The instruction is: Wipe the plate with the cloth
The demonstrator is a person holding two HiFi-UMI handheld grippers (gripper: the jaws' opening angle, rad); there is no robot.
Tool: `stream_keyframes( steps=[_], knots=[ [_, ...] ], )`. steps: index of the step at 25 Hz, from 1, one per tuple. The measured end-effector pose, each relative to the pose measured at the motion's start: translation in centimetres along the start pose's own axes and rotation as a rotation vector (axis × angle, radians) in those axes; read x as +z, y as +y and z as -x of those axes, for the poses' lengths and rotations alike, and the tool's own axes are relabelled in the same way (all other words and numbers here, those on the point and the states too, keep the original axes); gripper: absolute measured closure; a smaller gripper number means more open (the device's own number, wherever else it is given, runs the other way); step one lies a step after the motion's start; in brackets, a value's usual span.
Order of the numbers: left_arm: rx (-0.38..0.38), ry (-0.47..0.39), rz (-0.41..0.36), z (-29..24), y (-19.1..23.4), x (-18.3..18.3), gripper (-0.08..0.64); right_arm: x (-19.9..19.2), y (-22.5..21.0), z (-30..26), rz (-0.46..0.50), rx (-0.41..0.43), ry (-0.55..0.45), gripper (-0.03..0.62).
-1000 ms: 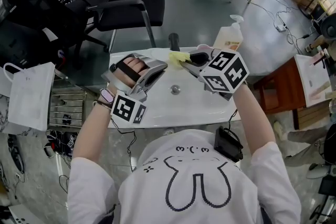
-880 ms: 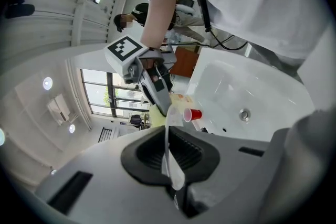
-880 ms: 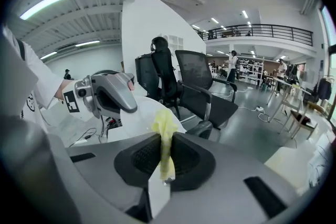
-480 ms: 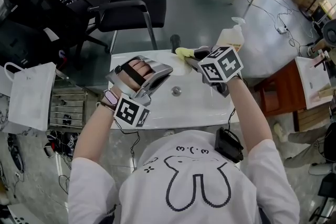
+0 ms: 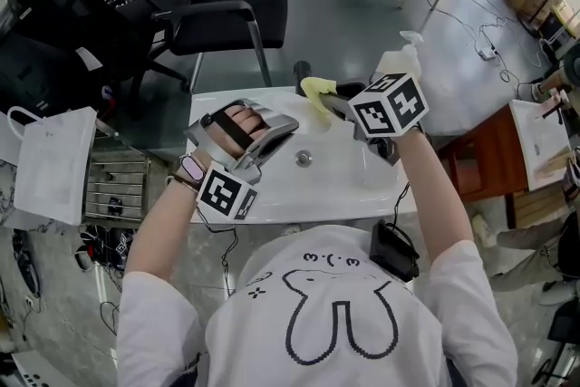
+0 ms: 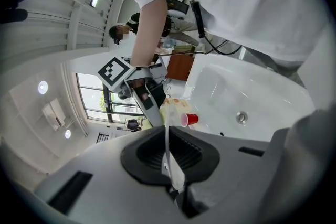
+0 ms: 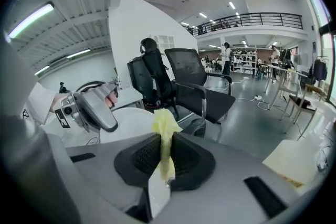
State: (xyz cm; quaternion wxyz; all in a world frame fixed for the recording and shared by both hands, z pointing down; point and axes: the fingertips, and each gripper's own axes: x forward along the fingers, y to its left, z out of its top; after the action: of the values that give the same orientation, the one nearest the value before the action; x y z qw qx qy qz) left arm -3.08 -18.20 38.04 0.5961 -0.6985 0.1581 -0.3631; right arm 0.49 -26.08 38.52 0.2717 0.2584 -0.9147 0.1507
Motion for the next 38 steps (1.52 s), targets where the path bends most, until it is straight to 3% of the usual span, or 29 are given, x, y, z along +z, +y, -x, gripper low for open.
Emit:
stream_keyframes(
  steps=[7, 13, 28, 34, 38],
  knots=[
    [-0.005, -0.011, -0.016, -0.3, -0.3, 0.3, 0.541, 1.6, 4.3, 0.6, 0.12, 0.088, -0.019, 0.541],
    [0.008, -0.016, -0.028, -0.5, 0.2, 0.4, 0.541, 2.0, 6.5, 0.5, 0.163, 0.169, -0.013, 0.541],
    [0.023, -0.023, -0.097, 0.7, 0.2, 1.3, 0.54, -0.9, 2.6, -1.0, 0.181, 0.043, 0.127, 0.541],
    [0.033, -0.042, -0.117, 1.1, 0.1, 1.9, 0.541, -0.8, 2.3, -0.6, 0.202, 0.007, 0.124, 0.541],
    [0.076, -0.067, -0.148, 1.4, 0.3, 2.5, 0.541, 1.0, 2.9, 0.4, 0.194, 0.004, 0.058, 0.541]
  ],
)
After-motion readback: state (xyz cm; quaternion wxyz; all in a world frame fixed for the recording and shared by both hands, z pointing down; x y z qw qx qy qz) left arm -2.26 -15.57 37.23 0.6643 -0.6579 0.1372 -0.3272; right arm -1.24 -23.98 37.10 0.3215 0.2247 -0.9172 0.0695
